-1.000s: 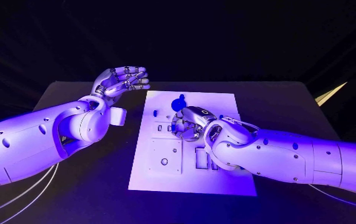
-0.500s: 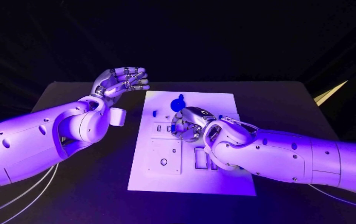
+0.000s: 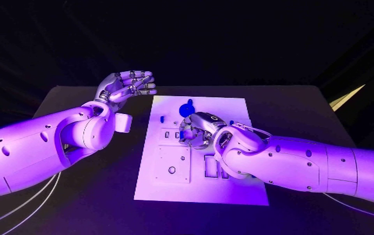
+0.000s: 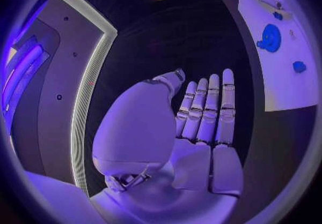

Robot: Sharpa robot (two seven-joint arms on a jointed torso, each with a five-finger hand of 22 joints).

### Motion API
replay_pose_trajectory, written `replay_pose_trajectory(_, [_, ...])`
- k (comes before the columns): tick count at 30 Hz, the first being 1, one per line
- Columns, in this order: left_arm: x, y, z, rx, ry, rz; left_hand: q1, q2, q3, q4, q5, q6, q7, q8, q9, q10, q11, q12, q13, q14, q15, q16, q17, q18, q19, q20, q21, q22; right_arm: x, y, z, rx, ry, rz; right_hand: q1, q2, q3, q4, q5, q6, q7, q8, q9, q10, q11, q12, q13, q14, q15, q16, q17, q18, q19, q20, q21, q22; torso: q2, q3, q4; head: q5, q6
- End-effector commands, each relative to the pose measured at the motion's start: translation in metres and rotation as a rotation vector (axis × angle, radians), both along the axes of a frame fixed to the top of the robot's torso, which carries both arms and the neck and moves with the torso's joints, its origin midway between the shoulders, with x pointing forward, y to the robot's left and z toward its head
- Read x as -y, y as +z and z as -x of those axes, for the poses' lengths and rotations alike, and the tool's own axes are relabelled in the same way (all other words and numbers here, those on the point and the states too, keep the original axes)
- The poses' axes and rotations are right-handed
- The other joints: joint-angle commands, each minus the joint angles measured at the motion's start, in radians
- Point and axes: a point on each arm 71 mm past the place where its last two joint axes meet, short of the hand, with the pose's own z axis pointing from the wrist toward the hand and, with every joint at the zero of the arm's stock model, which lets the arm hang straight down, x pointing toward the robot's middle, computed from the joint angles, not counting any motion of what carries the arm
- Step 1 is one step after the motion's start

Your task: Assemble the parts on the task board

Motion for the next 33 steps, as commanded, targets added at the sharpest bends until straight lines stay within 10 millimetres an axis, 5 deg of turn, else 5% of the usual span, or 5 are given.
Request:
replay_pose_trajectory(1, [0.001, 0.0, 0.0, 0.001, -0.006, 0.003, -0.026, -0.017, 0.007, -0.003, -0.002, -0.012, 0.017, -0.011, 0.011, -0.006, 0.007, -0.006, 0.01, -0.007, -0.003, -0.017, 0.019, 0.01, 0.0, 0.0, 0.017, 0.014, 0.0, 0.001, 0.001, 0.012, 0.004, -0.01, -0.003, -0.013, -0.08, 0.012, -0.008, -0.039, 0.009, -0.036, -0.016, -0.029, 0.01, -0.012, 0.122, 0.093, 0.01, 0.014, 0.279, -0.024, 0.09, 0.013, -0.016, 0.247, 0.0, 0.0003, 0.0, 0.0, 0.001])
replay_pose_trajectory(6, [0.001, -0.001, 0.0, -0.008, -0.009, -0.009, -0.027, -0.018, 0.008, -0.005, -0.002, -0.014, 0.018, -0.012, 0.01, -0.008, 0.007, -0.007, 0.009, -0.007, -0.003, -0.018, 0.02, 0.01, -0.001, 0.0, 0.018, 0.013, 0.004, 0.004, 0.005, 0.031, 0.005, -0.028, 0.142, 0.012, -0.348, 0.145, -0.003, -0.06, 0.025, -0.094, -0.05, -0.043, 0.026, -0.018, 0.106, 0.093, 0.022, 0.014, 0.279, -0.022, 0.087, 0.026, -0.023, 0.244, -0.001, 0.0006, 0.0012, -0.002, 0.001])
replay_pose_trajectory(17, [0.012, -0.017, -0.003, -0.147, -0.118, -0.195, -0.16, -0.011, -0.04, 0.06, -0.002, -0.014, 0.009, 0.051, 0.051, 0.107, -0.034, 0.122, 0.081, 0.205, -0.072, 0.274, 0.239, 0.011, 0.174, -0.068, 0.207, 0.102, 0.042, 0.039, -0.002, 0.066, 0.04, -0.251, 0.205, 0.065, -0.335, 0.166, 0.023, -0.033, 0.017, -0.097, -0.054, -0.074, 0.017, -0.042, 0.078, 0.079, 0.017, -0.008, 0.23, 0.009, 0.026, 0.022, -0.154, 0.173, -0.014, 0.0, -0.0067, 0.009, 0.007])
replay_pose_trajectory(24, [0.026, -0.031, -0.003, -0.218, -0.242, -0.451, -0.283, 0.032, -0.064, 0.087, 0.001, -0.083, -0.05, 0.336, 0.209, 0.023, -0.101, 0.741, 0.505, 0.458, -0.133, 1.077, 0.93, -0.026, 0.27, -0.128, 0.775, 0.612, 0.084, 0.068, -0.017, 0.018, -0.048, -0.425, 0.198, 0.07, -0.32, 0.164, 0.041, 0.033, -0.003, -0.019, -0.03, -0.075, 0.0, -0.039, 0.074, 0.079, 0.002, -0.01, 0.229, 0.01, 0.026, 0.007, -0.163, 0.168, -0.03, 0.0037, -0.0092, 0.016, 0.002])
replay_pose_trajectory(33, [0.044, -0.044, -0.004, -0.287, -0.343, -0.809, -0.356, 0.038, -0.077, 0.091, 0.0, -0.069, -0.089, 0.485, 0.308, 0.163, -0.131, 1.126, 0.882, 0.587, -0.163, 1.269, 1.189, -0.075, 0.391, -0.15, 1.009, 0.959, 0.133, 0.08, -0.031, -0.009, -0.189, -0.493, 0.192, 0.069, -0.318, 0.165, 0.052, 0.037, -0.007, 0.002, -0.022, -0.069, -0.005, -0.033, 0.078, 0.08, -0.003, -0.009, 0.232, 0.008, 0.03, 0.003, -0.158, 0.172, -0.048, 0.0063, -0.0082, 0.024, -0.008])
